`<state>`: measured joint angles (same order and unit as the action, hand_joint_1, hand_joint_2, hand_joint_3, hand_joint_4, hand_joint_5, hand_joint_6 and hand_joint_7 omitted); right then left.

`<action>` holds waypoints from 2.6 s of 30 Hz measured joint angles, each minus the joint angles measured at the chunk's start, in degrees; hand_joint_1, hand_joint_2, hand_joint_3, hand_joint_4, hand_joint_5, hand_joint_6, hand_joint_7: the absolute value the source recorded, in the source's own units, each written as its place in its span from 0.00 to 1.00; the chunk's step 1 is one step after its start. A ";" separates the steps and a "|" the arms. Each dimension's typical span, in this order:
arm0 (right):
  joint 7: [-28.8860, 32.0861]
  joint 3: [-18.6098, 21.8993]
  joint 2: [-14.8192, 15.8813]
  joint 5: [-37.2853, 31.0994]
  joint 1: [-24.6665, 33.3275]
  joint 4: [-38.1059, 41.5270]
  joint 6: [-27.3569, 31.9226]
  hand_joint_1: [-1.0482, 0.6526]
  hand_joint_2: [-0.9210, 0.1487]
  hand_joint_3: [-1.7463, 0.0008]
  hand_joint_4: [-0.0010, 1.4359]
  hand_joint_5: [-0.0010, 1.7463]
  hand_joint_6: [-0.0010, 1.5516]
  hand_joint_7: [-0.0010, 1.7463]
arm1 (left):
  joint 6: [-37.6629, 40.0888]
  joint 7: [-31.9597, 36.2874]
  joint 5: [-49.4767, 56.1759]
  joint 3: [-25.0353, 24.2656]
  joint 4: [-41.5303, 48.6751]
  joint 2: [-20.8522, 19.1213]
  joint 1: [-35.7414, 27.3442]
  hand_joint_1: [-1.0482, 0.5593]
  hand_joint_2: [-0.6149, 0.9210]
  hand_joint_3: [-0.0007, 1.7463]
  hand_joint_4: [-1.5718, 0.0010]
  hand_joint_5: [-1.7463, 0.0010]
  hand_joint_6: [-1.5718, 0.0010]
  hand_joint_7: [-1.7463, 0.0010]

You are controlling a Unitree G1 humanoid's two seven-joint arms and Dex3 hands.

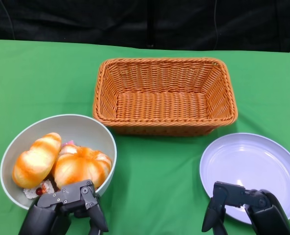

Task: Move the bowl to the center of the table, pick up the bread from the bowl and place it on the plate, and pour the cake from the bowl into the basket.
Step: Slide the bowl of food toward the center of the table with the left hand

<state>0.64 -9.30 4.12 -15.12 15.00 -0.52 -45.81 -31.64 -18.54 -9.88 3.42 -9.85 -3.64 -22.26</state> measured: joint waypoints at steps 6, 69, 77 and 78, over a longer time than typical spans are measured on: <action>0.00 -0.01 0.00 0.01 0.00 0.00 0.00 0.59 0.73 0.00 0.64 1.00 0.56 0.83 | 0.00 0.00 0.00 -0.01 0.00 0.00 0.00 0.58 0.60 0.91 0.36 0.06 0.40 0.18; 0.38 -0.08 0.02 -0.84 0.12 0.00 0.16 0.58 0.72 0.00 0.65 1.00 0.56 0.84 | 14.49 15.96 17.91 -21.73 -1.66 -7.23 9.67 0.32 1.00 0.13 1.00 0.72 0.82 1.00; 0.38 -0.15 0.01 -0.79 0.26 -0.22 0.20 0.58 0.72 0.00 0.65 1.00 0.56 0.84 | 26.69 16.81 24.02 -20.55 -1.12 -9.12 12.20 0.29 1.00 0.17 1.00 0.78 0.87 1.00; 0.38 -0.15 0.01 -0.79 0.27 -0.22 0.20 0.58 0.72 0.00 0.65 1.00 0.56 0.84 | 28.68 16.81 24.56 -20.14 -1.09 -9.54 12.57 0.28 1.00 0.17 1.00 0.79 0.88 1.00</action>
<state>1.01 -9.44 4.13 -15.91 15.27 -0.74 -45.61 -2.96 -1.73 14.68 -16.72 -10.94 -13.17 -9.68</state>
